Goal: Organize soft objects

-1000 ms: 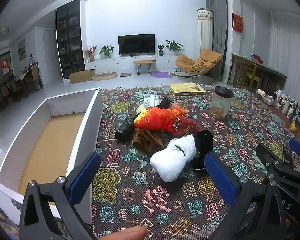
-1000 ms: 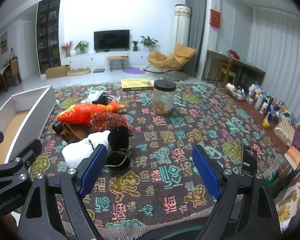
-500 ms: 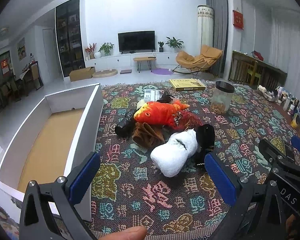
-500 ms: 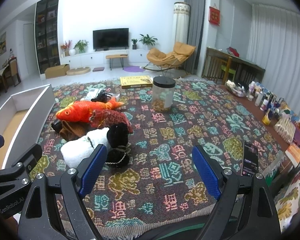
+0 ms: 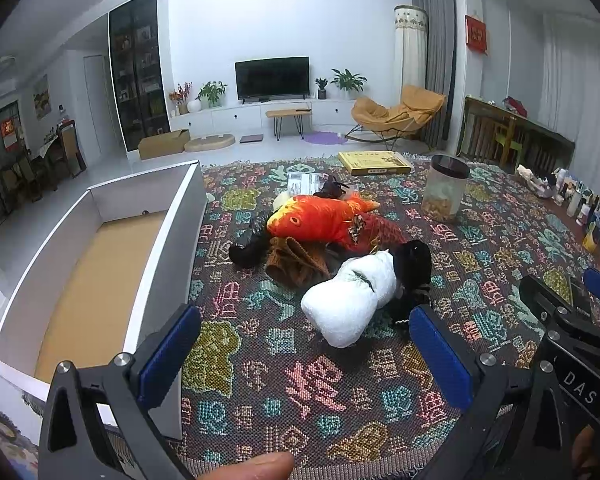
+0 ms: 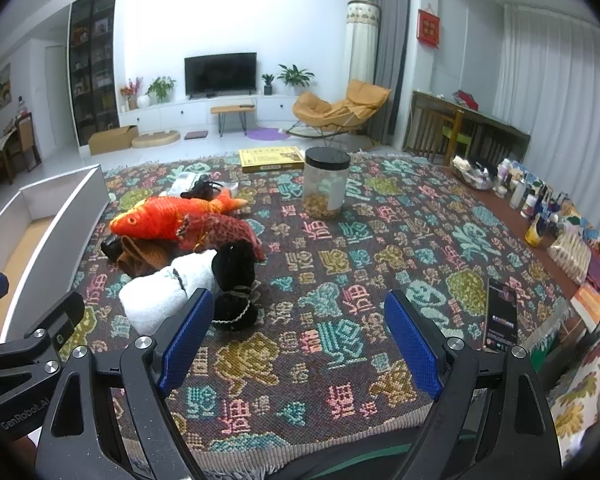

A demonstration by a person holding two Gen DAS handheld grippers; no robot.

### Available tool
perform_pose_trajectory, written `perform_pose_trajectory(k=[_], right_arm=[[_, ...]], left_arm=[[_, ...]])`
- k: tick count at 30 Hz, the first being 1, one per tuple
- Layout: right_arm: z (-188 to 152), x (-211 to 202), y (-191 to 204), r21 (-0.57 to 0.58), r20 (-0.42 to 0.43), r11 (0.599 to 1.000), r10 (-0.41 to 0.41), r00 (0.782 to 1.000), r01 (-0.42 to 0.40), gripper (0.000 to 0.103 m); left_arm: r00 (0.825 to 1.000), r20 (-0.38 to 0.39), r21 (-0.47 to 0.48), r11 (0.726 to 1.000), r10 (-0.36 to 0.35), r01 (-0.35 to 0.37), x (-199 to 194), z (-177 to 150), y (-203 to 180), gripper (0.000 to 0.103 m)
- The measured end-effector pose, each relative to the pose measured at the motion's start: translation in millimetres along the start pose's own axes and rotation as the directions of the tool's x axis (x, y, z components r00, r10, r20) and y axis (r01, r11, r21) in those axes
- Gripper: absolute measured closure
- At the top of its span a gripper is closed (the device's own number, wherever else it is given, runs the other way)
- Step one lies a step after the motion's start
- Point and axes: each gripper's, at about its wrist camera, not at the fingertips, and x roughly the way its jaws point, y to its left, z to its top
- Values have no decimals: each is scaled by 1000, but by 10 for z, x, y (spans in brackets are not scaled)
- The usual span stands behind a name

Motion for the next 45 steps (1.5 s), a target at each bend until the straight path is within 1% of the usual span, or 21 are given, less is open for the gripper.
perform_pose_trajectory(k=[13, 19, 24, 28, 31, 35, 38, 40, 42, 45], right_arm=[[-34, 61, 13, -5, -19, 1000, -13, 1000, 12, 14], [-57, 108, 22, -18, -31, 999, -38, 999, 37, 14], [-76, 145, 18, -27, -43, 998, -51, 998, 50, 14], [-113, 212, 23, -42, -64, 997, -69, 996, 67, 14], [-169, 267, 26, -49, -85, 996, -77, 993, 73, 14], [-257, 379, 20, -49, -122, 997, -72, 990, 67, 14], [-311, 471, 32, -48, -153, 997, -62, 986, 55, 14], [-353, 552, 61, -47, -185, 998, -40, 982, 32, 14], [-387, 647, 93, -39, -222, 999, -9, 975, 1, 14], [-438, 898, 183, -15, -305, 999, 45, 951, -52, 14]], left_arm=[[1000, -28, -5, 1000, 11, -11, 88, -45, 9, 0], [999, -50, 0, 1000, 12, -12, 157, -78, -4, 0], [997, -77, 5, 1000, 14, -13, 238, -114, -16, 0], [993, -118, 11, 1000, 20, -19, 398, -194, -9, 0], [983, -179, 19, 999, 34, -32, 604, -295, 7, 0], [964, -260, 19, 999, 43, -40, 887, -433, 55, 0], [955, -294, 15, 999, 42, -40, 1066, -500, 76, 0], [947, -317, 26, 999, 48, -42, 1207, -539, 84, 0], [940, -338, 30, 999, 50, -42, 1333, -569, 86, 0], [921, -385, 33, 998, 56, -47, 1591, -593, 110, 0]])
